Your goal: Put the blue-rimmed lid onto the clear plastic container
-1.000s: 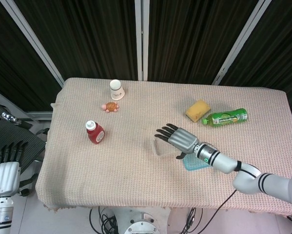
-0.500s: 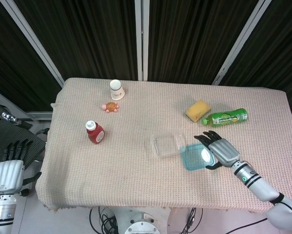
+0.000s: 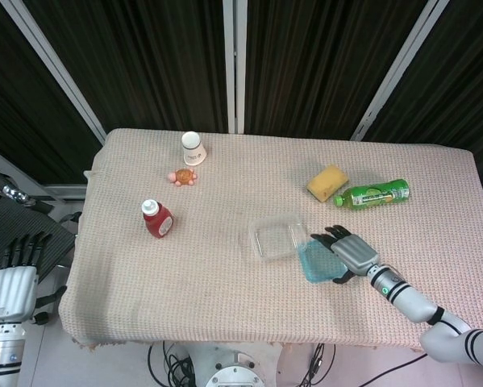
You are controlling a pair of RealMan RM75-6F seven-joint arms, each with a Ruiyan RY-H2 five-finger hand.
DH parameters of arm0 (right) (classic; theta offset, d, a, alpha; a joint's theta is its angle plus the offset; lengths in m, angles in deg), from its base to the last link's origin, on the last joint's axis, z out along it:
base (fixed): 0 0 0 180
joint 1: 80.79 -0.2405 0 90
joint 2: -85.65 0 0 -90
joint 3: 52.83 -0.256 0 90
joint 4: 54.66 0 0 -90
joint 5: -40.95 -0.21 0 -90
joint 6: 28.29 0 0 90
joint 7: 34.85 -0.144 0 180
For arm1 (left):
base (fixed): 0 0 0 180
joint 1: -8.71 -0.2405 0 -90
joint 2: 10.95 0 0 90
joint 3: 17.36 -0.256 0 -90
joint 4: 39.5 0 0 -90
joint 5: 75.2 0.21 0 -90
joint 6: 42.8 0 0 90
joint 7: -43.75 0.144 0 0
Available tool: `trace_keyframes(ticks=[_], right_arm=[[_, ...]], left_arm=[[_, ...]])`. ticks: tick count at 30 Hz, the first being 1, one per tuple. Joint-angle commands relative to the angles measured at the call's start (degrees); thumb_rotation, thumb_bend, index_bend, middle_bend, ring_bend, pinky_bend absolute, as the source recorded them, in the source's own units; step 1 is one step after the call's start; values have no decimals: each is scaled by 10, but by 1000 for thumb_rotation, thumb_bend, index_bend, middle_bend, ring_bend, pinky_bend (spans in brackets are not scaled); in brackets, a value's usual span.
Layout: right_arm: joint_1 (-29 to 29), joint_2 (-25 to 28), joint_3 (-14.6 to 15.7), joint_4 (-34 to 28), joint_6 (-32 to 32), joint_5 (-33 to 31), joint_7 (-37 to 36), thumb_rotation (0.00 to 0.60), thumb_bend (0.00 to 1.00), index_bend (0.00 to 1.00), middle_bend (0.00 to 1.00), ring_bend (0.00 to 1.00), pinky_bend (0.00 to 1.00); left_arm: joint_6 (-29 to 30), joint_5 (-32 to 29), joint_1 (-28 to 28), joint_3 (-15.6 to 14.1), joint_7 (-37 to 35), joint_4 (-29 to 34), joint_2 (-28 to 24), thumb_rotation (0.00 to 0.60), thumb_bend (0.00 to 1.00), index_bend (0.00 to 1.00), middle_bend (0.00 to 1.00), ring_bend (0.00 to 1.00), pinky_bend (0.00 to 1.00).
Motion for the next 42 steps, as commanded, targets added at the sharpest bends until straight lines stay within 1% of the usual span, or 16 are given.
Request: trace_keyframes(ticks=[1, 7, 14, 18, 21, 24, 26, 29, 32, 34, 39, 42], right_arm=[[0, -2, -1, 6, -1, 4, -3, 600, 0, 0, 140, 0, 0], [6, -9, -3, 17, -6, 7, -1, 600, 0, 0, 132, 0, 0], [5, -14, -5, 22, 2, 9, -4, 600, 0, 0, 93, 0, 0], [4, -16, -4, 23, 9, 10, 1, 600, 0, 0, 103, 0, 0], [11, -23, -6, 29, -7, 15, 2, 600, 0, 0, 156, 0, 0], [18, -28, -8, 36, -22, 17, 0, 600, 15, 4, 240, 0, 0], [20, -29, -8, 37, -22, 16, -3, 600, 34, 36, 288, 5, 0], [21, -25, -8, 33, -20, 14, -9, 600, 55, 62, 322, 21, 0], [27, -7, -6, 16, -37, 23, -10, 600, 64, 63, 326, 25, 0], [32, 20, 1, -12, -52, 35, -4, 600, 66, 63, 328, 25, 0], [37, 92, 14, -104, -81, 64, 9, 600, 73, 67, 337, 25, 0], [28, 118, 7, -150, -82, 71, 14, 600, 73, 67, 336, 25, 0]], left_arm=[[0, 0, 0, 0, 1, 1, -1, 600, 0, 106, 62, 0, 0], [-2, 0, 1, 0, 2, 2, -2, 600, 0, 106, 62, 0, 0], [-3, -1, 1, 0, 2, 4, -3, 600, 0, 106, 61, 0, 0], [-1, -1, -1, -2, 0, 4, -3, 600, 0, 105, 62, 0, 0], [-1, -1, -2, -3, -2, 2, -2, 600, 0, 105, 62, 0, 0], [-1, 0, -2, -3, -4, 0, -1, 600, 0, 105, 62, 0, 0], [-2, 0, -1, -2, -5, -1, -1, 600, 0, 105, 62, 0, 0], [-4, 0, 0, -2, -8, -3, 0, 600, 0, 105, 62, 0, 0], [-5, 0, -1, -3, -11, -4, 0, 600, 0, 105, 62, 0, 0], [-4, 0, -1, -3, -13, -5, -2, 600, 0, 105, 62, 0, 0], [-4, 4, 0, -3, -13, -5, -3, 600, 0, 105, 62, 0, 0], [-6, 6, 3, -2, -12, -5, -2, 600, 0, 105, 62, 0, 0]])
